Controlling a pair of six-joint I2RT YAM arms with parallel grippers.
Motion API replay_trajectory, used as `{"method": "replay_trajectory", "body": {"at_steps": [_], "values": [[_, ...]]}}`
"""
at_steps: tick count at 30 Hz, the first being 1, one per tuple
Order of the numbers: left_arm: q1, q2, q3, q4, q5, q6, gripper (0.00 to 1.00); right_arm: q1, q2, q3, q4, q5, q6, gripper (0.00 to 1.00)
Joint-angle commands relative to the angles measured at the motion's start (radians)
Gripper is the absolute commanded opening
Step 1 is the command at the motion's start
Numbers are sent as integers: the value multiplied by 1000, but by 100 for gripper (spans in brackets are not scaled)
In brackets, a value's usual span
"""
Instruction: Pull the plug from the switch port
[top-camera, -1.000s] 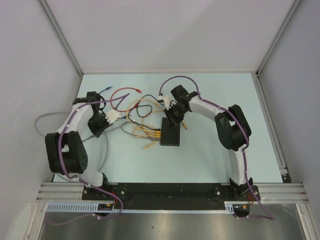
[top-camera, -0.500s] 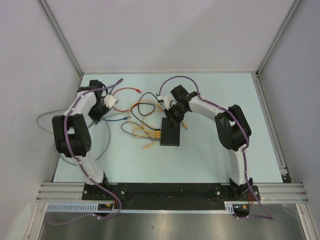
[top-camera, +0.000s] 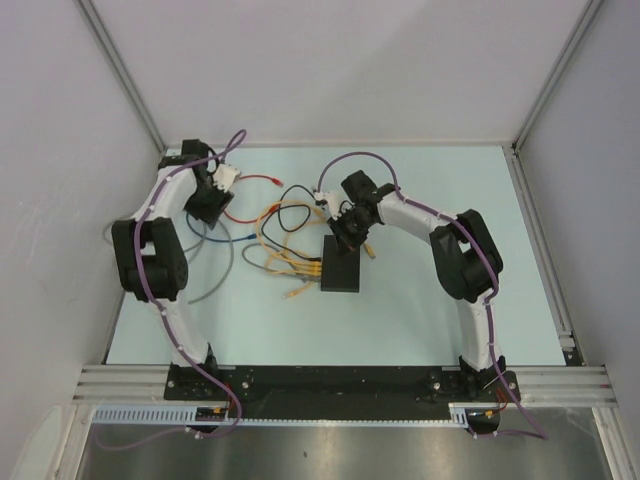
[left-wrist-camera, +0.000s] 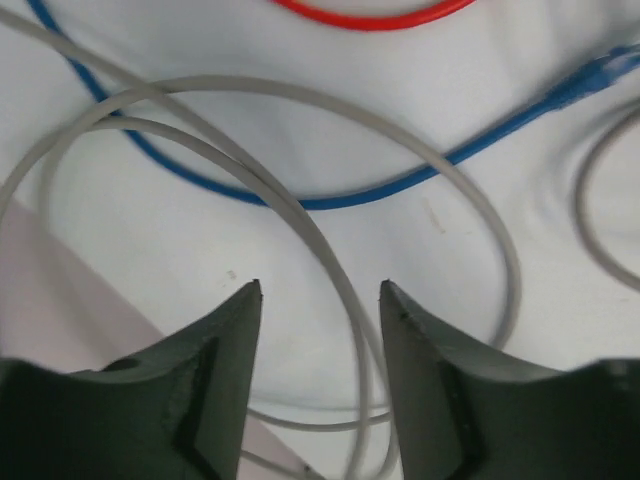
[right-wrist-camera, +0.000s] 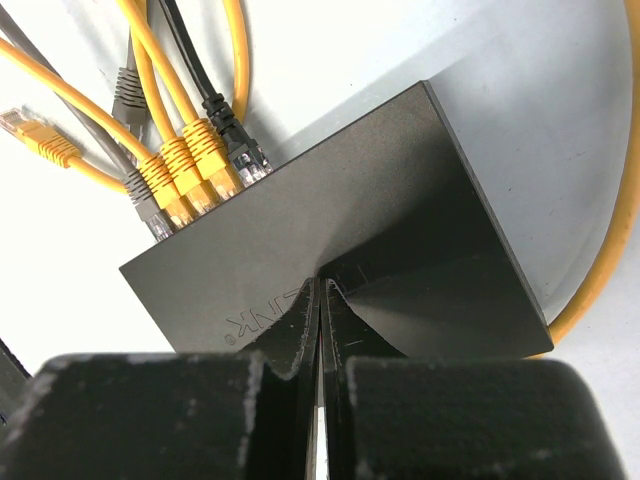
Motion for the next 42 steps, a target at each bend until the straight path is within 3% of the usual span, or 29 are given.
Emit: {"method": "replay_trajectory", "body": {"at_steps": [1, 2, 3, 7, 13, 25, 34, 42], "values": [[-33, -145, 42, 4, 280, -25, 59, 4, 81, -68, -53, 156, -36, 0], [-74, -168, 43, 4, 352, -25, 63, 4, 81, -68, -53, 153, -36, 0], [-89, -184, 55, -1, 510, -24, 65, 4, 83, -66, -53, 155, -36, 0], [-187, -172, 83, -16, 786, -59, 67, 4, 83, -65, -56, 153, -37, 0], [-276, -51, 46, 67, 955, -215, 66, -25, 49, -75, -63, 130, -11, 0], [-373, 201, 65, 141, 994, -252, 62, -65, 14, -112, -106, 61, -22, 0], [-382, 253, 20, 168, 923, -255, 58, -54, 15, -128, -100, 92, -34, 0], [-402, 311, 26, 139, 946, -259, 43, -37, 21, -129, -99, 106, -40, 0]]}}
